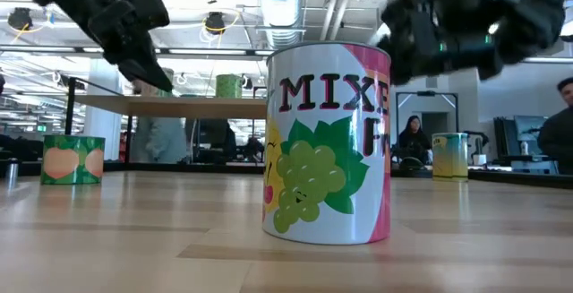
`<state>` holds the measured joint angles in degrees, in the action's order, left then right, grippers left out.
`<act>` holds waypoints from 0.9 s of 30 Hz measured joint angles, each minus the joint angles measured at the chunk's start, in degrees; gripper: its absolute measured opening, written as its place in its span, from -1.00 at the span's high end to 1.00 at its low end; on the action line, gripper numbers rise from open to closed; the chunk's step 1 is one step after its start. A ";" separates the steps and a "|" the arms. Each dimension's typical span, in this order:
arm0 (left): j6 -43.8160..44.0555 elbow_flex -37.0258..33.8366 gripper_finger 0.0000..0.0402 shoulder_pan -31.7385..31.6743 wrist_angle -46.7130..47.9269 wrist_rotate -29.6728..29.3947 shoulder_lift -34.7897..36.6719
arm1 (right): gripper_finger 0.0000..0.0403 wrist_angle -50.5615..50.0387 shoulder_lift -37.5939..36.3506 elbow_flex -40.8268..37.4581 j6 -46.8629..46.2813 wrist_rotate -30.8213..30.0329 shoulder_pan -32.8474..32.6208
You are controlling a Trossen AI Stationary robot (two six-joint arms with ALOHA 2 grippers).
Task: Pick and place cans onto a shelf
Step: Put the canned peaches on the shelf
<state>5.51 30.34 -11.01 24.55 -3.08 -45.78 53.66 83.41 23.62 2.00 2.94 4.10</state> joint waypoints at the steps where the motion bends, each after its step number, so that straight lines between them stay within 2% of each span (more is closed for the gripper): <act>1: 1.47 1.46 0.96 0.62 2.87 -0.79 -0.17 | 0.97 2.92 0.72 -1.42 0.00 1.33 1.65; 4: 5.78 4.98 0.92 2.39 8.99 -2.32 -1.33 | 0.98 8.65 3.14 -4.37 0.55 3.75 4.97; 9: 10.42 8.67 0.90 5.00 12.51 -2.57 -5.69 | 0.97 14.44 5.05 -5.87 0.98 9.13 9.22; 14: 15.94 11.61 0.94 8.49 17.31 -0.84 -11.04 | 0.97 15.81 4.00 -5.84 1.05 17.26 13.80; 21: 32.12 15.75 0.94 12.68 26.07 -2.43 -17.12 | 0.96 15.87 2.76 -5.82 1.53 18.92 17.03; 27: 42.06 18.41 0.72 17.00 30.81 -2.99 -23.48 | 0.96 15.81 2.76 -5.82 2.88 19.70 18.87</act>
<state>47.56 48.75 5.99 55.35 -6.07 -69.26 69.47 86.17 17.80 4.87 22.64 22.97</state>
